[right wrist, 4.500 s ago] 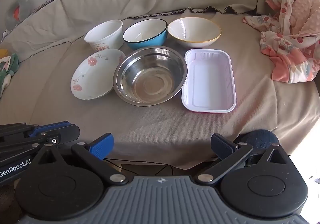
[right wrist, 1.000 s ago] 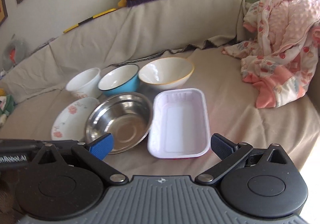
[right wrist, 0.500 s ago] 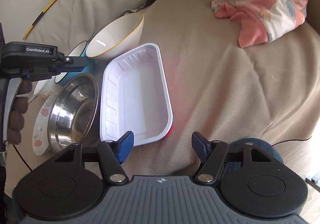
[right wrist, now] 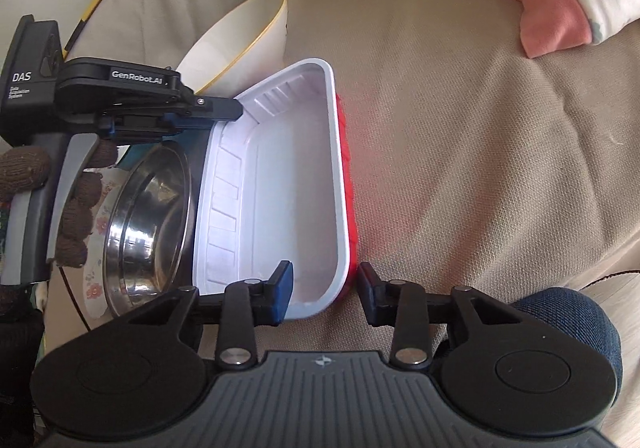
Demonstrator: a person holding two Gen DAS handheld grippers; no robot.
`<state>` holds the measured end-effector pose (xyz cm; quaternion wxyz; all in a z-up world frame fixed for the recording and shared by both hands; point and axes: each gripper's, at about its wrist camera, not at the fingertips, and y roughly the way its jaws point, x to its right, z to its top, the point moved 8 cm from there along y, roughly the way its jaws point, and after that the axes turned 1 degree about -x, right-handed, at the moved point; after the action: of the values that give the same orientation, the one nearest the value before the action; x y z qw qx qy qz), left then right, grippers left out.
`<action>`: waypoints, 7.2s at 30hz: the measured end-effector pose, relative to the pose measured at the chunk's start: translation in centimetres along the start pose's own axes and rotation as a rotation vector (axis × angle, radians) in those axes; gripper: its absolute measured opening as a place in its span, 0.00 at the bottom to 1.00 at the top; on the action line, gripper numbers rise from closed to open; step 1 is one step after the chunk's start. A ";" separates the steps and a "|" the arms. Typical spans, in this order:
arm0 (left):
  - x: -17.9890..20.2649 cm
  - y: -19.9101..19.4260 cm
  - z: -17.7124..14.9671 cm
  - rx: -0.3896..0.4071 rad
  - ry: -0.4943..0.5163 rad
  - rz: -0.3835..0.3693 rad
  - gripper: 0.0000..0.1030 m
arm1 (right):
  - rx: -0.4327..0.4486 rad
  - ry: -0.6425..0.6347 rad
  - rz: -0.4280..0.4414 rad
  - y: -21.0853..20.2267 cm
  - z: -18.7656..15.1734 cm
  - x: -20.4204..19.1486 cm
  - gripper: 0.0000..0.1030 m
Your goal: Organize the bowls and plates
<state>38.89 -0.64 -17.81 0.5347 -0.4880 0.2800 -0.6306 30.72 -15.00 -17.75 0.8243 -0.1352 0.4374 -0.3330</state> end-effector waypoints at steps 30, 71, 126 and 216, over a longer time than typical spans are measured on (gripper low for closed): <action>-0.1 -13.2 -2.6 0.346 -0.001 -0.154 0.22 | 0.398 -0.197 -0.363 -7.2 5.6 0.0 0.55; -8.3 -7.7 -12.7 0.181 -0.193 -0.017 0.24 | 0.073 -0.197 -0.074 2.5 1.8 -6.8 0.40; -29.2 -19.9 -17.5 0.479 -0.510 0.234 0.48 | -0.052 -0.439 -0.006 13.8 -0.6 -25.5 0.51; -7.6 -10.9 -10.5 0.186 -0.321 -0.095 0.35 | 0.050 -0.233 0.018 2.0 6.0 -9.2 0.46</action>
<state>24.58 7.74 -14.54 0.5849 -0.5433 0.1082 -0.5924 32.77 -7.79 -9.43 0.8756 -0.1483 0.3313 -0.3188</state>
